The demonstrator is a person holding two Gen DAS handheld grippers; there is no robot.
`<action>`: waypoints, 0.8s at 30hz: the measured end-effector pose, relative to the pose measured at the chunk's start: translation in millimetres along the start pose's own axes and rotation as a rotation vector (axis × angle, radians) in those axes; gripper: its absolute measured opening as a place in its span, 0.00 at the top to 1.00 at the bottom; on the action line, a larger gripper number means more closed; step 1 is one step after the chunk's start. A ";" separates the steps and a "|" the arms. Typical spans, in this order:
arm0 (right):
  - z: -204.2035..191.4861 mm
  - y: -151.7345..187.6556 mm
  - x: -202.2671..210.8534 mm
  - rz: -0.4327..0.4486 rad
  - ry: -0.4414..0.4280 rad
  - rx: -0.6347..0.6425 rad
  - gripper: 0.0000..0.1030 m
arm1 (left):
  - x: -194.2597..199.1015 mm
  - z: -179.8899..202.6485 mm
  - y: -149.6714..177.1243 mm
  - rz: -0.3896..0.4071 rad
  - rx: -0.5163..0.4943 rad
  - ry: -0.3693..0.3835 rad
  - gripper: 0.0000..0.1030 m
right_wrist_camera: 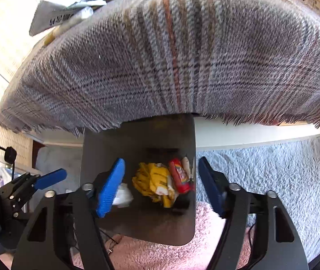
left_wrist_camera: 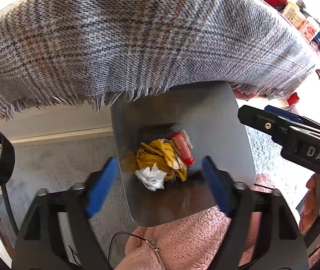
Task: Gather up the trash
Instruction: 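Raise both open tools from the bin back toward the table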
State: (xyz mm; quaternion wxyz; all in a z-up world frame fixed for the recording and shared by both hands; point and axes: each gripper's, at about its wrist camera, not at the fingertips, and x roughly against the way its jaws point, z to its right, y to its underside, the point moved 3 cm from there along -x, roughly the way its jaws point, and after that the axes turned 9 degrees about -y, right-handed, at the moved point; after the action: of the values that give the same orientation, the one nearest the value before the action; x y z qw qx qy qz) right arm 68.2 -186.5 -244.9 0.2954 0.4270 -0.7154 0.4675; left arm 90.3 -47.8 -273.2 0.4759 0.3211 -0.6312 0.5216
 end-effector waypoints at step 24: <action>-13.4 -52.1 91.8 0.215 -0.013 0.046 0.07 | 107.7 -34.4 -44.2 0.229 0.059 -0.073 0.08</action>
State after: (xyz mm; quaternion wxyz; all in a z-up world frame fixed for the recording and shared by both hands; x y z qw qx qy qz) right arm 72.5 -215.3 -142.6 0.2290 0.3576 -0.7482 0.5098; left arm 102.6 -15.8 -156.7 0.3803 0.2795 -0.6648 0.5790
